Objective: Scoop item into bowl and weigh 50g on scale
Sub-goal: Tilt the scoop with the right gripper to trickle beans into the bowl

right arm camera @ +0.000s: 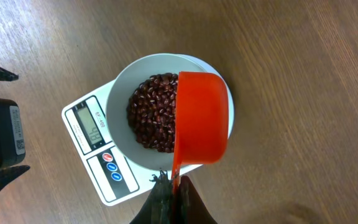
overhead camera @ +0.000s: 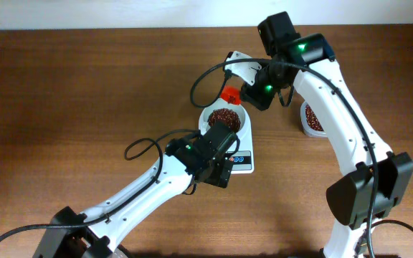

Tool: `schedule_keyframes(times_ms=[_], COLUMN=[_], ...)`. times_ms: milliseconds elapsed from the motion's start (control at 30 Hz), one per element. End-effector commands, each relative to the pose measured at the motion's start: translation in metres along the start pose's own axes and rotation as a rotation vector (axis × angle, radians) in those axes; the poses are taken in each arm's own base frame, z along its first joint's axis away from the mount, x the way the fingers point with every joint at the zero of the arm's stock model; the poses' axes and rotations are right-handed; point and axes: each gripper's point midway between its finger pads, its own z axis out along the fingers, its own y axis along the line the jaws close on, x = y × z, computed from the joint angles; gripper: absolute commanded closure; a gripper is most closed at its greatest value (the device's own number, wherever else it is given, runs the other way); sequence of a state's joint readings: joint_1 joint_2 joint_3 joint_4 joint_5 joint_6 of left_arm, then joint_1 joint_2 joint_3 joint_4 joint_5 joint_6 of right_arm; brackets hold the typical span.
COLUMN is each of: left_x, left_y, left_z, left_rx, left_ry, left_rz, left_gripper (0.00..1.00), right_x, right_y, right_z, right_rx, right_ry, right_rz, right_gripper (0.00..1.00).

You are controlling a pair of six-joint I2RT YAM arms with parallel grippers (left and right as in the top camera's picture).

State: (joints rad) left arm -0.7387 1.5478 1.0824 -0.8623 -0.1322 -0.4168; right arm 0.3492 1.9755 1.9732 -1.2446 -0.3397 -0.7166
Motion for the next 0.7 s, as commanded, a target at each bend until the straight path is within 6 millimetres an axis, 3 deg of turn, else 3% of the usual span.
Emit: schedule_keyframes(times_ms=[0, 667], left_x=[0.0002, 0.0002], left_y=[0.0011, 0.0011], left_z=[0.0001, 0.0001], left_rx=[-0.009, -0.009], left_ry=[-0.005, -0.005], left_rz=[-0.014, -0.013], left_gripper=[0.01, 0.01], right_x=[-0.0117, -0.0167], right_y=[0.0002, -0.0008], right_z=[-0.0181, -0.0172], right_rx=[0.064, 0.077], right_ry=[-0.024, -0.035], right_rz=[-0.024, -0.010], right_gripper=[0.96, 0.96])
